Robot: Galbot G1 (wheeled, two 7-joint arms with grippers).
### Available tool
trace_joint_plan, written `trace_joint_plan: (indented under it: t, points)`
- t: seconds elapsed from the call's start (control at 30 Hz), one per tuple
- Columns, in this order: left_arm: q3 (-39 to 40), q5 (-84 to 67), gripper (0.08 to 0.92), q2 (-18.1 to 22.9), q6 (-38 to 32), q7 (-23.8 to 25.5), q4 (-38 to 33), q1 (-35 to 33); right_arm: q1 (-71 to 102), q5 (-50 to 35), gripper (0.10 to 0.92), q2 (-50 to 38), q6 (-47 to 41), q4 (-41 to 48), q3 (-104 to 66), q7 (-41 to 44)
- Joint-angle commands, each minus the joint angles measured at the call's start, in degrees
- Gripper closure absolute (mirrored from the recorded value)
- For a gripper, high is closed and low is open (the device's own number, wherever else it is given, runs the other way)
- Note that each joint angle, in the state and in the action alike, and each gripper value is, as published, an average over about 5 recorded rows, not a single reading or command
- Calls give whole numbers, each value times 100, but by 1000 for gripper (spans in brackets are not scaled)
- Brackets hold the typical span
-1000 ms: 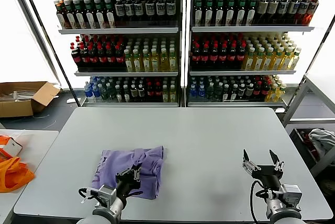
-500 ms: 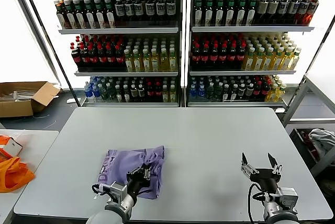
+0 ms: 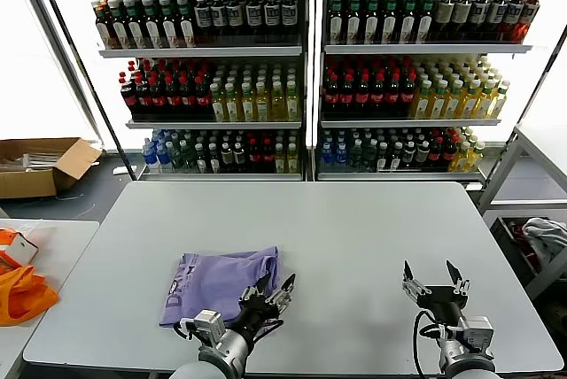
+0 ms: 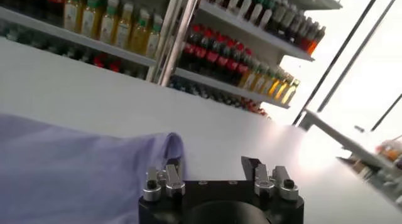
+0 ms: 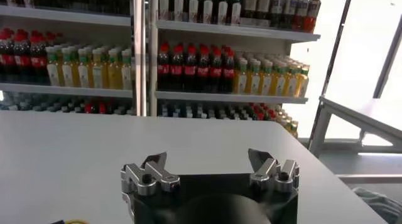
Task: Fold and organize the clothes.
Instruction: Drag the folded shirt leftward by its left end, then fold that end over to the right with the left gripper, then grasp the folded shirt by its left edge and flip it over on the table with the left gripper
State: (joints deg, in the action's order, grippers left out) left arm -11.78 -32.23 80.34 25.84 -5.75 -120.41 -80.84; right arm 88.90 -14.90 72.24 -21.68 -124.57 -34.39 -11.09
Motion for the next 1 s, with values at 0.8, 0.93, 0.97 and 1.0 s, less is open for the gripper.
trace_joint_plan:
  t: [0.8, 0.93, 0.97, 1.0]
  points:
    - [-2596, 863, 177, -884, -430, -331, 175, -554, -575, -124, 203, -371, 62, 457, 384, -23]
    - [-2397, 580, 177, -857, -268, -227, 143, -544, -533, -140, 203, -388, 51, 402, 315, -19]
    - [-2353, 514, 177, -851, -225, -200, 148, -533, -522, -142, 203, -388, 50, 395, 302, -19]
    - [-2316, 473, 177, -848, -197, -175, 164, -525, -512, -142, 203, -388, 49, 391, 291, -18]
